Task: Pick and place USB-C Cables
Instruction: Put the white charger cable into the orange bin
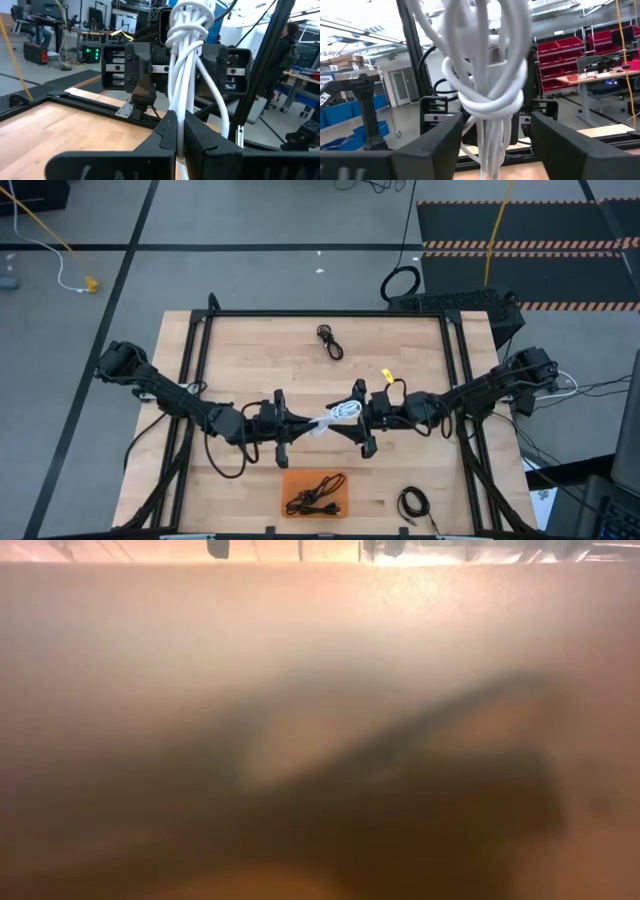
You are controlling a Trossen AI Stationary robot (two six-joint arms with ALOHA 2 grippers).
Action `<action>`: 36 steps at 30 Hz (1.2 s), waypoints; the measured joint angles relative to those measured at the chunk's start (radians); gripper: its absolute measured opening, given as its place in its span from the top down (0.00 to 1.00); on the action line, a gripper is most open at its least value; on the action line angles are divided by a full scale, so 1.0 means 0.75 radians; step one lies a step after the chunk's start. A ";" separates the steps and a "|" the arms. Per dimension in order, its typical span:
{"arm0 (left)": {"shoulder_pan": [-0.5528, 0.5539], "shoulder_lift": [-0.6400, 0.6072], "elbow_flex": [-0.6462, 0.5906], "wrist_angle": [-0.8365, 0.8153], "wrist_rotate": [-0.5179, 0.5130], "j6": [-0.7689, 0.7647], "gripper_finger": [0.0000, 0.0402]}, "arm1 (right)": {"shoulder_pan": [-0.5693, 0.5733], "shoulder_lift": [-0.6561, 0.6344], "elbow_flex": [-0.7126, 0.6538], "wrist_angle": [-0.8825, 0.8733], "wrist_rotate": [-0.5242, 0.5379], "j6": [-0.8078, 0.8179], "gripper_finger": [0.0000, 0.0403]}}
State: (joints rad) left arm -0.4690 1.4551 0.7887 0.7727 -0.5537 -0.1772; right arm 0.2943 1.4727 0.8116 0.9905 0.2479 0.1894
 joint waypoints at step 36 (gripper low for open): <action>-0.007 -0.334 0.001 -0.443 -0.236 0.058 0.47 | 0.021 -0.248 -0.003 -0.608 0.049 0.285 0.98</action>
State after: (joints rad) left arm -0.4744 1.2047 0.7891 0.4402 -0.7306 -0.1334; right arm 0.3098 1.2867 0.8093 0.5348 0.2846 0.4035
